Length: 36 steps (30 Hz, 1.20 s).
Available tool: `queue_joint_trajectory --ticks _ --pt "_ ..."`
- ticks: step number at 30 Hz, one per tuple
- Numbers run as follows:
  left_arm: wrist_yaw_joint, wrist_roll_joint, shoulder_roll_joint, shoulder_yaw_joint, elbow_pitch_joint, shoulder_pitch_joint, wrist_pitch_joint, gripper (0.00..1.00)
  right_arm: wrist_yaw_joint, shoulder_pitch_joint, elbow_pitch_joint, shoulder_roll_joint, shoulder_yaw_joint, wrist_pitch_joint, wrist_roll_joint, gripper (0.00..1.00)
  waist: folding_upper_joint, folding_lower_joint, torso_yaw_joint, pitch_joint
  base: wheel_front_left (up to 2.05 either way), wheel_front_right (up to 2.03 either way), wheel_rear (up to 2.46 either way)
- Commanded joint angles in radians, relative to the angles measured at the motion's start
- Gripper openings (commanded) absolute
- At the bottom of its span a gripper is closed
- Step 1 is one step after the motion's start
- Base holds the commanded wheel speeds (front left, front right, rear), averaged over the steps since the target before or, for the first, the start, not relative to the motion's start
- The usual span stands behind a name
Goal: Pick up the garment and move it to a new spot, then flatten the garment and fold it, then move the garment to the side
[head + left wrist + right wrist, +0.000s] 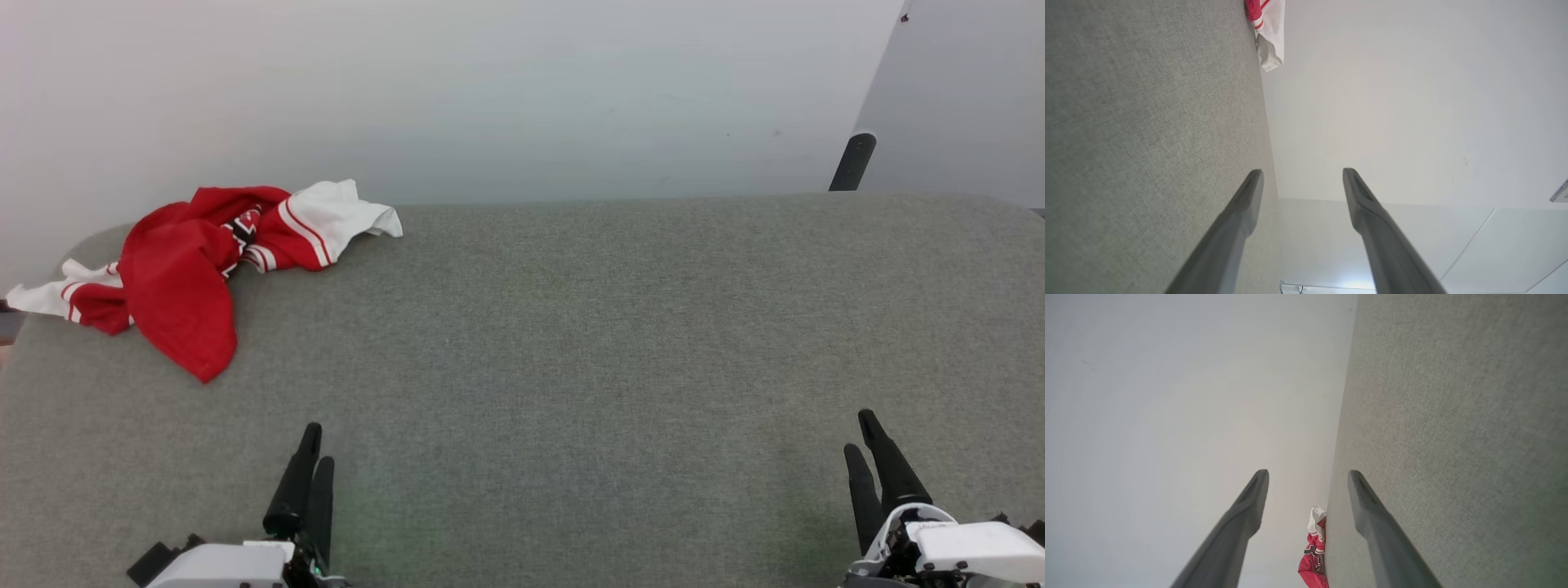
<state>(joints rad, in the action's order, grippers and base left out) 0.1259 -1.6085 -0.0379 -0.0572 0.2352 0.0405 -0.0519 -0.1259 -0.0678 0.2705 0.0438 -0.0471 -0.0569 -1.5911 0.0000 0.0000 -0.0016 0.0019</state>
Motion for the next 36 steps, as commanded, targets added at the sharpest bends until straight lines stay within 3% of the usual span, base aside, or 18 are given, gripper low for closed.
queue_joint_trajectory --ticks 1,20,36 --pt "0.002 0.009 -0.006 0.009 -0.028 0.012 0.01 1.0 -0.002 -0.026 -0.023 0.005 0.015 0.011 0.013 1.0 0.0 0.0 0.0 0.0 0.0 0.0 0.0" --pt "0.0 0.061 -0.022 0.066 -0.096 -0.006 0.082 1.0 -0.003 -0.042 -0.051 0.017 0.094 0.087 0.099 1.0 0.0 0.0 -0.003 -0.005 0.0 0.0 0.0" --pt "-0.028 0.269 -0.044 0.113 -0.122 -0.014 0.142 1.0 -0.004 -0.053 -0.059 0.028 0.147 0.147 0.27 1.0 0.0 0.0 -0.004 -0.009 0.0 0.0 0.0"
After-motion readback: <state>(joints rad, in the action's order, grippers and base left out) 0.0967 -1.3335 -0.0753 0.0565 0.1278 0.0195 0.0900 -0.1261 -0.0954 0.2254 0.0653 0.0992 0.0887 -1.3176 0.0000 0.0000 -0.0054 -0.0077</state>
